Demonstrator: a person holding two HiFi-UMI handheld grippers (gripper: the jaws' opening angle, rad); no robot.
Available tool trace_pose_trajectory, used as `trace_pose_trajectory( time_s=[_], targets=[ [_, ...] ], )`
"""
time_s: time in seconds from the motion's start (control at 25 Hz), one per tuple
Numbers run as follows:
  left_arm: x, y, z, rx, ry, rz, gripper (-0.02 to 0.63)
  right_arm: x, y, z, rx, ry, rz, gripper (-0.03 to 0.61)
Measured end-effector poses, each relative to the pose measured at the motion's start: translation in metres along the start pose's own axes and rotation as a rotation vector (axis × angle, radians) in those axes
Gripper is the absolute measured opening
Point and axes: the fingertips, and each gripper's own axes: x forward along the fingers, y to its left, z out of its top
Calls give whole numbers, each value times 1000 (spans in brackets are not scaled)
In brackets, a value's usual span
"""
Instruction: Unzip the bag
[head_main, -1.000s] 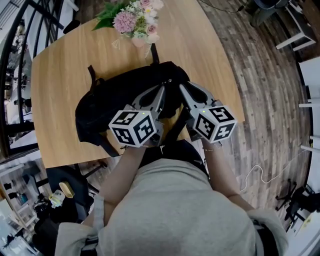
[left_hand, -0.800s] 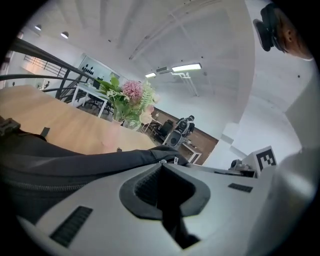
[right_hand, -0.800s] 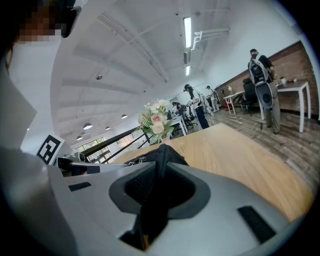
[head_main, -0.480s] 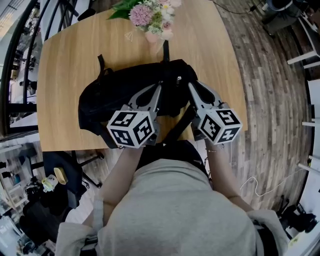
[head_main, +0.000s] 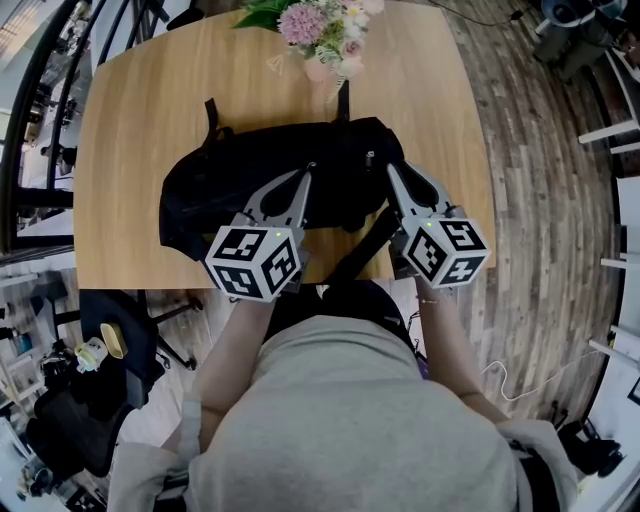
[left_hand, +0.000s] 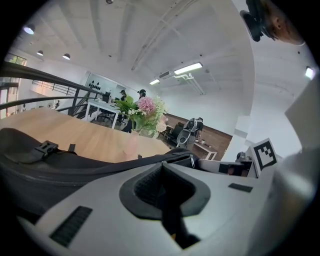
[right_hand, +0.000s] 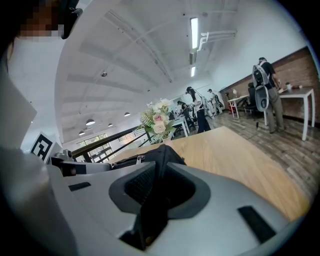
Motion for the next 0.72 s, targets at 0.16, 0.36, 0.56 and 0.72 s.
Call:
trace_pose_trajectory(
  time_s=[0.16, 0.36, 0.56, 0.72],
  targets=[
    [-12, 10, 3, 5, 6, 8, 21, -3, 0, -1, -5, -4, -37, 77],
    [-27, 22, 6, 3, 7, 17, 21, -3, 0, -1, -6, -10, -85, 78],
    [-40, 34, 14, 0, -8, 32, 21, -5, 1, 4, -7, -28, -132, 78],
    [-50, 45, 15, -22, -20, 36, 21, -5, 1, 10, -3, -47, -163, 80]
  ],
)
